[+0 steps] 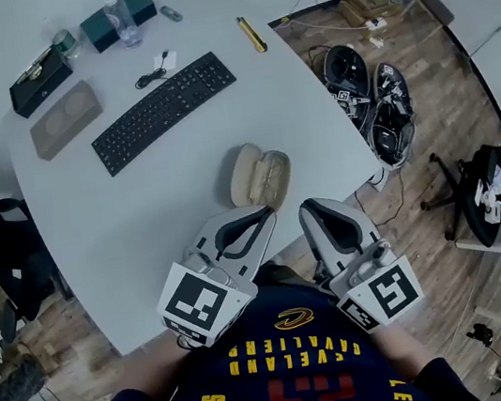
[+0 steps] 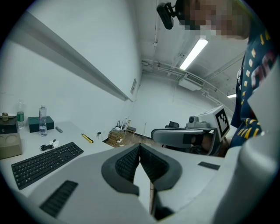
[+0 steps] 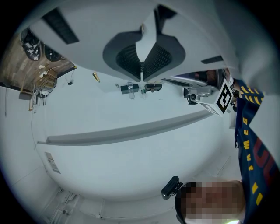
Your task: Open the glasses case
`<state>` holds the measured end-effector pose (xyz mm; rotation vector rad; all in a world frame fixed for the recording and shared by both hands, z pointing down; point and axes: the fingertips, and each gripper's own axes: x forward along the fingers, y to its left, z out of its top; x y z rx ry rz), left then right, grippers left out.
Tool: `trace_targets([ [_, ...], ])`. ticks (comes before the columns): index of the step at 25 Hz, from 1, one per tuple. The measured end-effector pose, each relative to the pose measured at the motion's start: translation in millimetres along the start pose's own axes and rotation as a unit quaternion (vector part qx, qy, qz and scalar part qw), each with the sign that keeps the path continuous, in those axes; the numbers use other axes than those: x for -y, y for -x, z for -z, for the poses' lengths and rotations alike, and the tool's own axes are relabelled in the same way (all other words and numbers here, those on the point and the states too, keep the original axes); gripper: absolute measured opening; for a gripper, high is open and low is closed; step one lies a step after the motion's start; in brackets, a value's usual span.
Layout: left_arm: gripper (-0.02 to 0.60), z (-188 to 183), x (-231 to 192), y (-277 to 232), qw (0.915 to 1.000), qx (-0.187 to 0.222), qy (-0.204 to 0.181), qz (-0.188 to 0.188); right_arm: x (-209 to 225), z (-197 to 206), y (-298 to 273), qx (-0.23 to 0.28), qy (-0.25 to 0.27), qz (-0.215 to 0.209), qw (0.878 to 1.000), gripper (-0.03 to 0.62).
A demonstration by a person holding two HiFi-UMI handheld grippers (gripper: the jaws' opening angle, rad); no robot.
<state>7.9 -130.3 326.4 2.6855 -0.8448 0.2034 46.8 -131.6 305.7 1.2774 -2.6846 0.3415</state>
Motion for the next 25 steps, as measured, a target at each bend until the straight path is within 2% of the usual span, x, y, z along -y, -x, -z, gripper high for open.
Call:
trace_targets([
  [25,0.014,13,-5,-2,0.9998,-0.010,0.016,-0.002,-2,11,-1,-0.004,-0.005,0.003,1.000,0.031],
])
